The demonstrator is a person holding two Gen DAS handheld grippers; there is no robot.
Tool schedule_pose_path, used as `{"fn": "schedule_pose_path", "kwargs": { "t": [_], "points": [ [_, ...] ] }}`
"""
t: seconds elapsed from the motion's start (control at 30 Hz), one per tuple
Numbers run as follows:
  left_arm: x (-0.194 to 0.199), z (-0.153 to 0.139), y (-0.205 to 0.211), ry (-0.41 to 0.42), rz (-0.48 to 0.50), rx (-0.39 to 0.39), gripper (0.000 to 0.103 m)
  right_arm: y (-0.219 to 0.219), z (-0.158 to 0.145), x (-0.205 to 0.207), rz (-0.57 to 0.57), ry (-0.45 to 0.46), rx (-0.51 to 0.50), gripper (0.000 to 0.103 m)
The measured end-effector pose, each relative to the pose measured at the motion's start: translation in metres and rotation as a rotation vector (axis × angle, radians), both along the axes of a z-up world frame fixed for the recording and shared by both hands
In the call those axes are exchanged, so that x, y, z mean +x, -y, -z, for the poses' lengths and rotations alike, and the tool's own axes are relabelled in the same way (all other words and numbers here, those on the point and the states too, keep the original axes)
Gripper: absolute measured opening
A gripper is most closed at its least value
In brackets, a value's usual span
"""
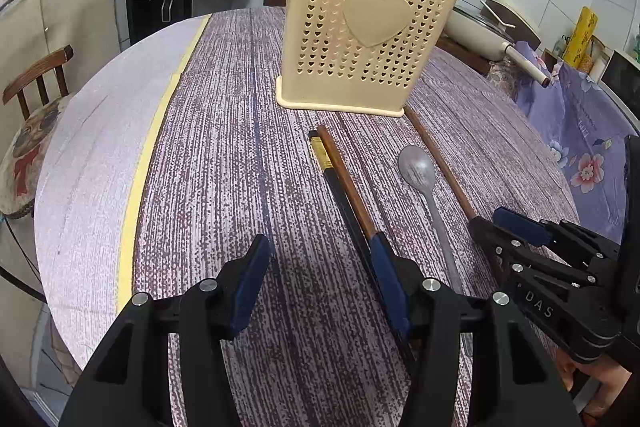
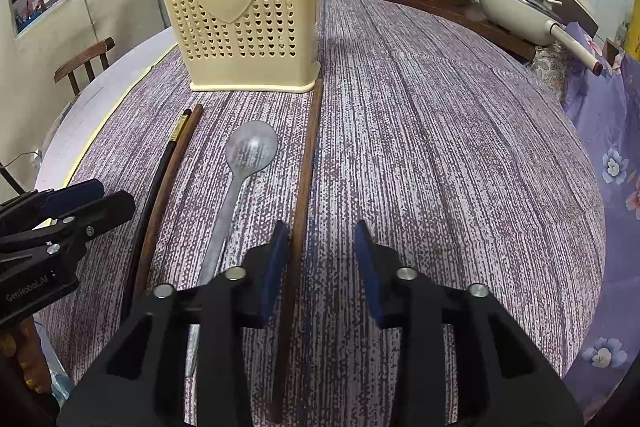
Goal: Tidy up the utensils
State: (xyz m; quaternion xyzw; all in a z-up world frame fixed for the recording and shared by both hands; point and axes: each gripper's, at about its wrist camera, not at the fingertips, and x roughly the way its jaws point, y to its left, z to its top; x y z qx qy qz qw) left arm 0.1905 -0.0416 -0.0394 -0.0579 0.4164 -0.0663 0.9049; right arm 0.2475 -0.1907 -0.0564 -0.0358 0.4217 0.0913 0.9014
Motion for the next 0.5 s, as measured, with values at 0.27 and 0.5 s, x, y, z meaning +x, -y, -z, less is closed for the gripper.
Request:
{"fn": "schedule_pose_path", "kwargs": {
  "t": [0.27, 0.5],
  "points": [
    [0.002, 0.003, 0.007, -0.011, 0.010, 0.016, 0.049, 0.012, -0.001, -0.012, -0.022, -0.015, -0.006, 0.007],
    [0.005, 0.004, 0.016, -0.008, 0.010, 0.064, 0.047, 0.031, -0.001, -0.037, -0.015, -0.025, -0.014, 0.007]
  ]
}}
